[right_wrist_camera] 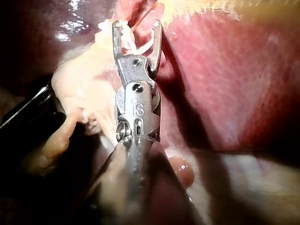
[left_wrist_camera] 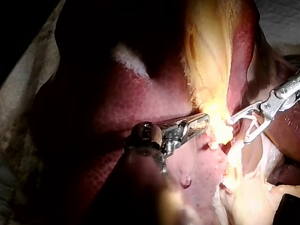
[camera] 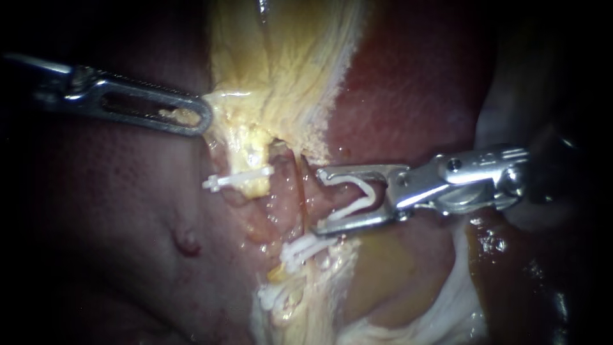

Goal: Clipping third clip right tube

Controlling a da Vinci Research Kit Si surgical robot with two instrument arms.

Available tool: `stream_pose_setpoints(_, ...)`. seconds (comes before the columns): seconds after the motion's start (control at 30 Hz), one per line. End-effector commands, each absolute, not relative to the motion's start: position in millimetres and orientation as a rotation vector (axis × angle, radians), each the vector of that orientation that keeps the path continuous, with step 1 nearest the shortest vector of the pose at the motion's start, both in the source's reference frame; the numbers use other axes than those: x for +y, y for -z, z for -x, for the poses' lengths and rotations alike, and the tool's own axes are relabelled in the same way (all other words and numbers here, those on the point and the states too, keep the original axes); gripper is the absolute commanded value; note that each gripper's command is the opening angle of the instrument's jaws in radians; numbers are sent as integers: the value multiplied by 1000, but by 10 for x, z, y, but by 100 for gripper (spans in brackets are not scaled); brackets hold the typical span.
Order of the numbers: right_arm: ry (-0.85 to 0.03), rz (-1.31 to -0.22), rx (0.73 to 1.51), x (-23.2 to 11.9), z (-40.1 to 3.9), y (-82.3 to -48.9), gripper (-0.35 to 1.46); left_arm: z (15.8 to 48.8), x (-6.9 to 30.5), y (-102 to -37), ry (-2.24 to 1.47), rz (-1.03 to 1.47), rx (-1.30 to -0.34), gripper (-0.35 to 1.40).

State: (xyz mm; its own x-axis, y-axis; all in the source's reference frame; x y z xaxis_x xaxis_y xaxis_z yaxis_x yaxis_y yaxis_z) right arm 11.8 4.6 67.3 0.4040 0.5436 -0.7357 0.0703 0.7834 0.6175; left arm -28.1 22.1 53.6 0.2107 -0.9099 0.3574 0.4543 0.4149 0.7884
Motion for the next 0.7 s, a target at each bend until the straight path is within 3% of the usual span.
stream_pose_setpoints(0.03,-334,-635,1129,48,-116,-676,49,281,221,-536,1030,-598,-924,-35)
stream_pose_setpoints(0.33,-370,-669,1117,56,-122,-692,49,282,220,-537,1031,-597,-924,-35)
stream_pose_setpoints(0.7,-394,-718,1137,48,-162,-706,49,282,220,-538,1031,-597,-924,-35)
